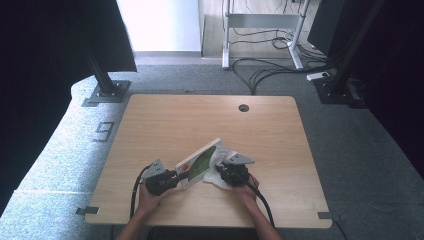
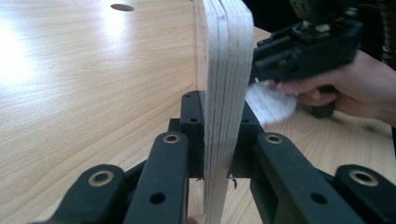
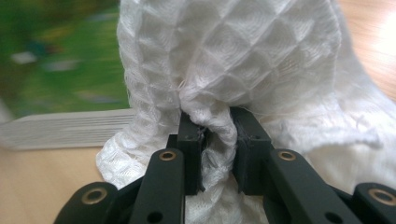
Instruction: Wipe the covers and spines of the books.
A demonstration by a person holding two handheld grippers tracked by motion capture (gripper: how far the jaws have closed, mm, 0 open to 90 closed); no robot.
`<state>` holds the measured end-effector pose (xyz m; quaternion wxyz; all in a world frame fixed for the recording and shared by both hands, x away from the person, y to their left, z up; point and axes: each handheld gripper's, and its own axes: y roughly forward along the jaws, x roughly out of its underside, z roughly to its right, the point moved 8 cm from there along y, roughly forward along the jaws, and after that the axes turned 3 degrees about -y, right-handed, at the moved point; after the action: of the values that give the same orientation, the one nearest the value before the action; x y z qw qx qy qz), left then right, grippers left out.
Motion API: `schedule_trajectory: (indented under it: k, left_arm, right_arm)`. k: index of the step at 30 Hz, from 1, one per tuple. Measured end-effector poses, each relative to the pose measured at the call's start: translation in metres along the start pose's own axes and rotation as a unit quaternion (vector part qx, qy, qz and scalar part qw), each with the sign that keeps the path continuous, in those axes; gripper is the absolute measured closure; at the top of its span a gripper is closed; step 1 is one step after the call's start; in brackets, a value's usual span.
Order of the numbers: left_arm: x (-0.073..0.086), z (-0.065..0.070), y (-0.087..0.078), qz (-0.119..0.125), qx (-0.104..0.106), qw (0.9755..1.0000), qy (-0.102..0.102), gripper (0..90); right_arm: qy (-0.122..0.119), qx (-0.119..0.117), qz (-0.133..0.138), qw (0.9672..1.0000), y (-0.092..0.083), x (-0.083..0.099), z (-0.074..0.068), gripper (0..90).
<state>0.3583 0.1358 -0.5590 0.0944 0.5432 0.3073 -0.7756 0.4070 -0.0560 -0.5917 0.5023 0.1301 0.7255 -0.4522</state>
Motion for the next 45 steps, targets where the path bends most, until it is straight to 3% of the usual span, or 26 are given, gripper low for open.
schedule_trajectory:
  k: [4,8,15,18,21,23,25,30,38,45]
  left_arm:
    - [0.0,0.0,0.0,0.001,0.0,1.0,0.001,79.5]
    - [0.0,0.0,0.0,0.0,0.001,1.0,-0.001,79.5]
    - [0.0,0.0,0.0,0.0,0.0,1.0,-0.001,79.5]
    - [0.0,0.0,0.0,0.0,0.0,1.0,-0.002,79.5]
    - [0.0,-0.001,0.0,0.0,0.0,1.0,-0.004,79.5]
    - [0.0,-0.002,0.0,0.0,0.0,1.0,-0.007,79.5]
    - [0.0,-0.002,0.0,0.0,0.0,1.0,-0.006,79.6]
    - [0.0,-0.001,0.0,0.0,-0.001,1.0,-0.003,79.6]
    - [0.0,-0.001,0.0,0.0,-0.001,1.0,-0.001,79.5]
    - [0.0,0.0,0.001,0.001,-0.002,1.0,0.003,79.5]
  right_arm:
    - [0.017,0.019,0.003,0.9997,-0.004,0.001,0.018,73.8]
    - [0.02,0.014,0.006,0.9997,-0.005,0.0,0.014,74.3]
    - [-0.043,-0.042,0.011,0.9981,-0.004,-0.008,-0.029,74.6]
    - [-0.062,-0.086,0.009,0.9944,-0.001,-0.008,-0.057,74.7]
    - [-0.092,-0.12,-0.01,0.9884,0.004,-0.003,-0.086,74.7]
    - [-0.103,-0.131,-0.018,0.9858,0.007,-0.001,-0.097,74.7]
    - [-0.105,-0.136,-0.022,0.9848,0.008,-0.001,-0.1,74.8]
    - [-0.084,-0.141,-0.03,0.986,0.009,-0.001,-0.089,75.5]
    - [-0.051,-0.083,-0.028,0.9949,0.005,-0.003,-0.048,75.3]
    - [-0.014,-0.029,-0.018,0.9993,0.001,-0.004,-0.009,74.8]
